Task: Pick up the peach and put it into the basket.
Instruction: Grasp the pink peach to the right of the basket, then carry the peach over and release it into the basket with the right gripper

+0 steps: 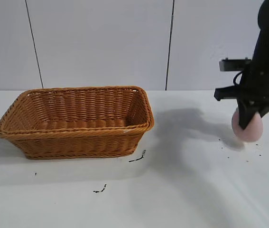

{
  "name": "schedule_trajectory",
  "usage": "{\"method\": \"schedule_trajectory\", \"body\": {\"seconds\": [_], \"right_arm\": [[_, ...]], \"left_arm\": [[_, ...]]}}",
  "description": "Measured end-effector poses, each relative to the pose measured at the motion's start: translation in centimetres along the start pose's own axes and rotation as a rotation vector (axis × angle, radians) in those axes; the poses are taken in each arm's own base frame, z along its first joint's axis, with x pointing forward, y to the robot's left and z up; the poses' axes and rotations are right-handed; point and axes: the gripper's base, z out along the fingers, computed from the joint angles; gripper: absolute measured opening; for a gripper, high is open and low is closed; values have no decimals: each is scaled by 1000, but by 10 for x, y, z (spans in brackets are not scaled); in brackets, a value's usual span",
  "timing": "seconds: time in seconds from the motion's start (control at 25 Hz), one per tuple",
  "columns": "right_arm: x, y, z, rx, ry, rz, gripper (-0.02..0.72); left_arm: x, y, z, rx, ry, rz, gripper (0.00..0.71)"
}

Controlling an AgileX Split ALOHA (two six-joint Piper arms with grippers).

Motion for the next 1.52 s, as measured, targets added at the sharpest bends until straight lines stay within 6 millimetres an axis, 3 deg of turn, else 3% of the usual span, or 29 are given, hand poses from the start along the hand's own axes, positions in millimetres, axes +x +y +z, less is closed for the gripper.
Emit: {"method": "schedule_trajectory", "body": {"seconds": [0.16,0.36,0.56,0.72,0.96,1.08,1.2,1.32,1.52], "right_arm": [[-19,2,-55,2,-93,-7,34],[-36,31,-91,-5,-195,-74,29],[-47,81,-108,-36,-273,-179,27],[-52,131,-107,-70,-304,-276,27],[-44,212,-92,-138,-351,-425,27],[-37,246,-70,-163,-350,-484,26],[-30,274,-36,-174,-321,-539,26],[-26,291,0,-175,-299,-579,26],[-24,296,47,-164,-250,-587,29]], "left_arm": [[0,0,0,0,0,0,692],[0,0,0,0,0,0,692],[0,0,0,0,0,0,692],[0,0,0,0,0,0,692],[0,0,0,0,0,0,692],[0,0,0,0,0,0,692],[0,0,0,0,0,0,692],[0,0,0,0,0,0,692],[0,0,0,0,0,0,692]]}}
